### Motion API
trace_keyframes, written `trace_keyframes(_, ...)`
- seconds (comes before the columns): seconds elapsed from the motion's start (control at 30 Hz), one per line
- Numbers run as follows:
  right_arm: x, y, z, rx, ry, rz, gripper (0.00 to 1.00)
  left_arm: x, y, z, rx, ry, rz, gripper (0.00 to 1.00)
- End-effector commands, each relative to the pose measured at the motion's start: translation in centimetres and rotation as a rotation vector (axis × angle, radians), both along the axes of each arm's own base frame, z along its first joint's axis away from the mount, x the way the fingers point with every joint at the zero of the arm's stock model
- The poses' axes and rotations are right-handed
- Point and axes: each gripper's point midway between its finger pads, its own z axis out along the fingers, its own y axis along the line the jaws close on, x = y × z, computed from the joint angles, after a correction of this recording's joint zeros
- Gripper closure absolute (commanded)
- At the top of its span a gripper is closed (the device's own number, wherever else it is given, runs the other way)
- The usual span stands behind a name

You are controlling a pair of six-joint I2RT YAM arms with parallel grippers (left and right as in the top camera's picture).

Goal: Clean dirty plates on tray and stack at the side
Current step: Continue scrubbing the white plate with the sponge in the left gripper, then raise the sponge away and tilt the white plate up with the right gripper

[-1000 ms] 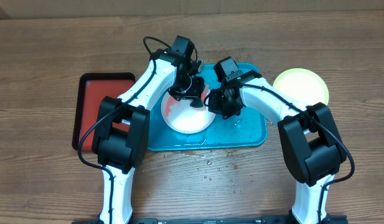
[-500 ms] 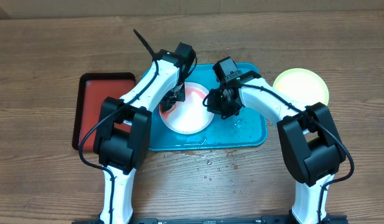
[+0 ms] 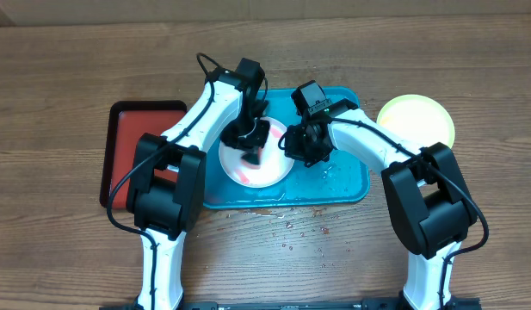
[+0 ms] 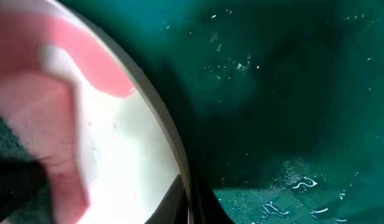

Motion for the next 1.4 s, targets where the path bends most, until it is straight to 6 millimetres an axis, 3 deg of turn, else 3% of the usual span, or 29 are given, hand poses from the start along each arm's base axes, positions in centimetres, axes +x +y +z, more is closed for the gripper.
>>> trace_keyframes(0.0,-0.5,-1.6,-2.2,-0.071,0.035,-0.023,0.95,0.7,-3.4,0.3,-0.185,-0.042,-0.116,0.96)
trace_keyframes(0.13,-0.6,-1.6,-2.2,-0.069,0.037,-0.022,0.95,5.6,1.6,-0.6,0.095,-0.204,0.205,0.96)
trace_keyframes(0.23,-0.8,-1.6,-2.2,-0.065,0.048,-0.021,0.95,7.4,5.3,0.1,0.219,-0.271,0.353,0.96)
trace_keyframes(0.33,-1.1,-1.7,-2.3,-0.072,0.062,-0.021,0.95,8.1,7.0,1.9,0.219,-0.253,0.406,0.96)
trace_keyframes(0.47,-1.2,-1.7,-2.3,-0.072,0.063,-0.021,0.96,8.5,9.2,6.1,0.197,-0.211,0.465,0.96)
trace_keyframes(0.6,-1.3,-1.6,-2.2,-0.063,0.070,-0.019,0.96,7.6,10.0,10.4,0.147,-0.155,0.496,0.96)
trace_keyframes(0.73,-1.8,-0.5,-1.8,0.000,0.091,0.021,0.96,6.4,10.3,12.4,0.141,-0.121,0.502,0.96)
trace_keyframes(0.9,-2.3,-0.9,-0.7,-0.010,0.096,0.028,0.96,5.6,8.9,12.2,0.070,-0.073,0.411,0.96)
trace_keyframes(1.07,-1.7,-3.1,2.0,-0.132,0.002,0.008,0.96,5.3,8.7,11.8,0.070,-0.058,0.402,0.96)
trace_keyframes(1.37,-1.3,-7.5,10.7,-0.448,-0.304,-0.040,0.96,5.0,8.8,10.1,0.080,-0.033,0.403,0.96)
